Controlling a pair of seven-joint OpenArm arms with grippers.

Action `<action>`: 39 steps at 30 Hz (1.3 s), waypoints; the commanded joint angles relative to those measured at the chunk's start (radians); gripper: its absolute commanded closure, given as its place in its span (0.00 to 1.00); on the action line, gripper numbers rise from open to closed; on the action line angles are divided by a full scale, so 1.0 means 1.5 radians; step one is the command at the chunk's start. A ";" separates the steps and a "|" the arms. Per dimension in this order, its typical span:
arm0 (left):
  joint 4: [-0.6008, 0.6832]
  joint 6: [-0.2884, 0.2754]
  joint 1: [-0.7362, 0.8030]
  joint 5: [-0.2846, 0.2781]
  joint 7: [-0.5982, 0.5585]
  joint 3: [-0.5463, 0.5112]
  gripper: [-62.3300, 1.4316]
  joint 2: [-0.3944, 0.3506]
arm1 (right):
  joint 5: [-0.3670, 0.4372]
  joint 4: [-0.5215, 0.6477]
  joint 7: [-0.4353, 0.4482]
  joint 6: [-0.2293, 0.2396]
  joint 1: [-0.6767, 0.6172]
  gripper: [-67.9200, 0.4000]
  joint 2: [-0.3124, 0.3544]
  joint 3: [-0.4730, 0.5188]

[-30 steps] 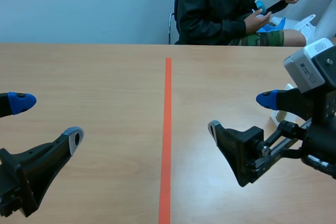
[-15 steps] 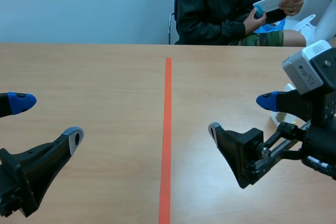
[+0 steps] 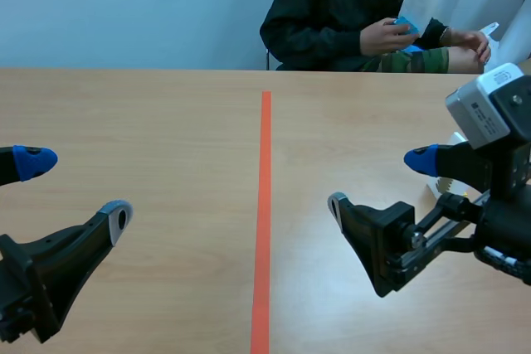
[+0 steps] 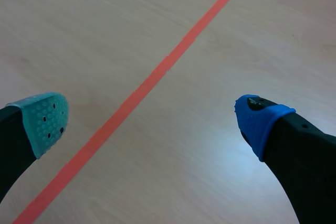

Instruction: Sort the leaf by its shape. The table is split by an orange tape line. A compound leaf with several leaflets goes to the left side, a simple leaf with one blade goes to the right side. Return to the home posture when a red brick is placed on the table.

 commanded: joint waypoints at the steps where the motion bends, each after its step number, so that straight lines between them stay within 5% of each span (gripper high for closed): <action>1: 0.009 -0.002 -0.002 -0.004 -0.010 0.003 0.00 0.004 | 0.004 0.003 0.009 0.001 0.008 0.00 -0.002 0.003; 39: 0.009 -0.002 -0.002 -0.004 -0.010 0.003 0.00 0.004 | 0.004 0.003 -0.002 0.001 0.008 0.00 -0.002 0.003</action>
